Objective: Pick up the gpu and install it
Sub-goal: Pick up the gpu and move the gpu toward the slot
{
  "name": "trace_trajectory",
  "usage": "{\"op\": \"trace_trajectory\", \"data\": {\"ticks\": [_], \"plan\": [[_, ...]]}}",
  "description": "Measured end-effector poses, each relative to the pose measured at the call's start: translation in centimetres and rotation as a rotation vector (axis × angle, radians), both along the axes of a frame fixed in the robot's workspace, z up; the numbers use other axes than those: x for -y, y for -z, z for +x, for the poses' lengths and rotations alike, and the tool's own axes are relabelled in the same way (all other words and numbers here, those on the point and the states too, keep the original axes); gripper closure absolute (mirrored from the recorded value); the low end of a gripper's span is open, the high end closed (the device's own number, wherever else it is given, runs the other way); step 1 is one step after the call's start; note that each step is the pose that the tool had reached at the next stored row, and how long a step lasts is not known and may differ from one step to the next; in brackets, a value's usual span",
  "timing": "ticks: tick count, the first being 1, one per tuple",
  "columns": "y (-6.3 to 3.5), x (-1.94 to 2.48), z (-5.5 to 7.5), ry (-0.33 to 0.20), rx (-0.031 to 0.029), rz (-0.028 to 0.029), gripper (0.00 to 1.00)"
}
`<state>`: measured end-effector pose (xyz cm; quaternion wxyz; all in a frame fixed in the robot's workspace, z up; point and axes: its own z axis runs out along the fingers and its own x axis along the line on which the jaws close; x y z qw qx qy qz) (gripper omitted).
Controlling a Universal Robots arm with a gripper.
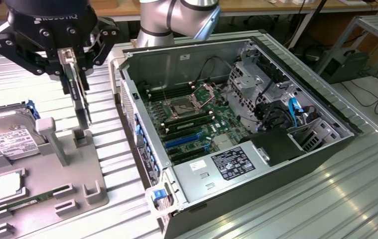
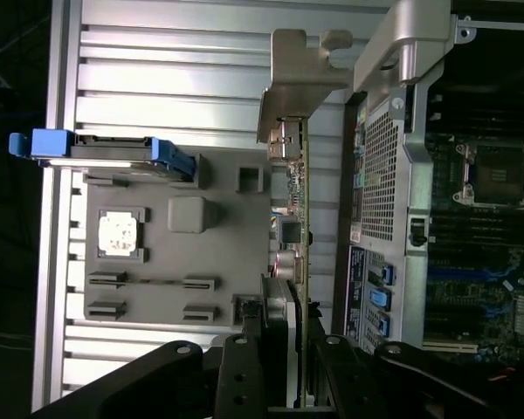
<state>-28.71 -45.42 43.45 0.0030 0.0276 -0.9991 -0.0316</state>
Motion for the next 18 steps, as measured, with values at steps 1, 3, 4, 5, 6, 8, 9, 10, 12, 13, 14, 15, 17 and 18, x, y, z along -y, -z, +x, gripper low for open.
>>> {"op": "trace_trajectory", "data": {"ticks": [1,3,4,5,6,8,9,10,12,13,14,15,17,18], "plan": [[0.0,0.0,0.2,0.0,0.0,0.0,0.72],[0.0,0.0,0.5,0.0,0.0,0.0,0.72],[0.0,0.0,0.7,0.0,0.0,0.0,0.72],[0.0,0.0,0.9,0.0,0.0,0.0,0.72],[0.0,0.0,1.1,0.0,0.0001,0.0,0.72],[0.0,0.0,1.4,0.0,0.0,0.0,0.72],[0.0,0.0,1.6,0.0,0.0,0.0,0.72],[0.0,0.0,1.8,0.0,0.0,0.0,0.72],[0.0,0.0,2.1,0.0,-0.0001,-0.0001,0.72],[0.0,0.0,2.3,0.0,0.0,0.0,0.72],[0.0,0.0,2.5,0.0,0.0,0.0,0.72],[0.0,0.0,2.7,0.0,0.0,-0.0001,0.72],[0.0,0.0,3.2,0.0,-0.0001,-0.0001,0.72],[0.0,0.0,3.4,0.0,0.0,-0.0001,0.72]]}}
